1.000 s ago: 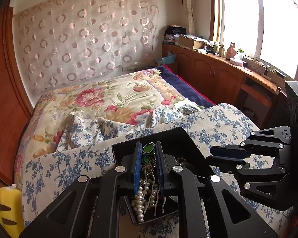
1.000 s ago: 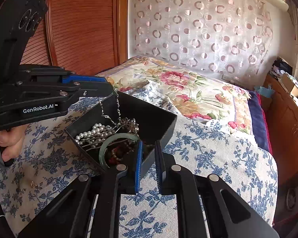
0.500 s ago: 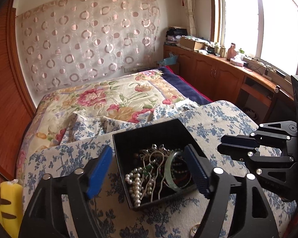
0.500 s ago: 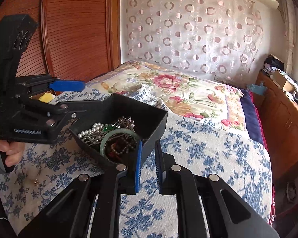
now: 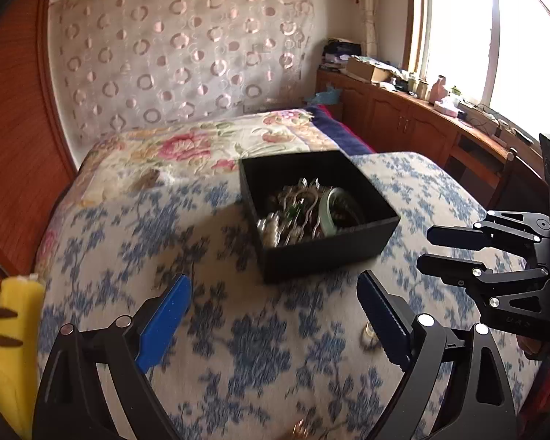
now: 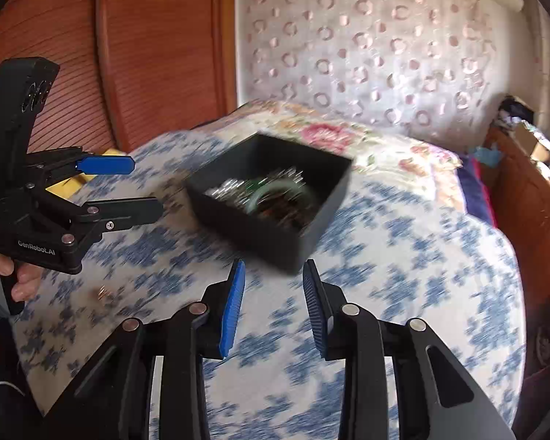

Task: Organize jewelry
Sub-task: 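Reach down and grasp the gold ring with the right tool, then grasp the small rose-gold earring with the left tool while the right tool lifts the gold ring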

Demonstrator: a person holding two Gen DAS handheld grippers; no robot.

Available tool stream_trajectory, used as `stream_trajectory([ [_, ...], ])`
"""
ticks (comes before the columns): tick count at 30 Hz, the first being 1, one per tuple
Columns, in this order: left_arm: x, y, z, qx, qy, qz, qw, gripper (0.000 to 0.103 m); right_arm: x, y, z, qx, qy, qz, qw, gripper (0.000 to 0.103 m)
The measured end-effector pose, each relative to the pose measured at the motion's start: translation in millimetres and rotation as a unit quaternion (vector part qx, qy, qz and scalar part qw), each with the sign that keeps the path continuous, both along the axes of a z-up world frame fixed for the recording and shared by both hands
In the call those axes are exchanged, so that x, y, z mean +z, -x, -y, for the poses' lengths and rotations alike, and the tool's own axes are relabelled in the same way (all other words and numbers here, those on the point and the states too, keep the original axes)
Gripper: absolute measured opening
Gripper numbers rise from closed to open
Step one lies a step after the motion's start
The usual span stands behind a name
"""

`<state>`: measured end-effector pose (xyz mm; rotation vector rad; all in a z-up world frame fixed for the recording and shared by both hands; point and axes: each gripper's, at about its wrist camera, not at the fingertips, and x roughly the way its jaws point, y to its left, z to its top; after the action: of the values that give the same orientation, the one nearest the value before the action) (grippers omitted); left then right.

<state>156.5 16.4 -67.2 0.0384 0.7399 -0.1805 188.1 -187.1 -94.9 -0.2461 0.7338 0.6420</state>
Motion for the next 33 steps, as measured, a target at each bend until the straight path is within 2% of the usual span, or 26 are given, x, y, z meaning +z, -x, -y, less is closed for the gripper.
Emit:
stream_trajectory([
  [10, -19.0, 41.4, -23.4, 0.016, 0.011, -0.028, 0.9994, 0.088, -39.8, 15.0, -41.6, 0.062, 0.04, -0.063, 0.995, 0.035],
  [14, -28.6, 54.1, -23.3, 0.01, 0.008, -0.04, 0.9991, 0.088, -43.0, 18.4, -52.1, 0.063, 0.071, -0.052, 0.994, 0.035],
  [15, -30.3, 57.9, -22.7, 0.007, 0.008, -0.042, 0.999, 0.088, -42.7, 16.3, -52.9, 0.063, 0.073, -0.051, 0.994, 0.034],
  [16, -31.4, 61.0, -22.0, 0.005, 0.008, -0.044, 0.999, 0.088, -42.8, 15.8, -53.7, 0.065, 0.07, -0.053, 0.994, 0.021],
  [25, -44.2, 75.7, -6.8, -0.023, 0.01, -0.063, 0.9977, 0.057, -37.4, 23.8, -43.3, 0.057, 0.07, -0.05, 0.995, 0.021],
  [27, -47.4, 75.3, -4.1, -0.024, 0.01, -0.069, 0.9973, 0.047, -33.1, 25.3, -39.6, 0.054, 0.066, -0.047, 0.995, 0.022],
  [33, -49.7, 71.5, 0.9, -0.022, -0.001, -0.072, 0.9971, 0.04, -24.1, 25.2, -35.0, 0.048, 0.052, -0.043, 0.997, 0.022],
])
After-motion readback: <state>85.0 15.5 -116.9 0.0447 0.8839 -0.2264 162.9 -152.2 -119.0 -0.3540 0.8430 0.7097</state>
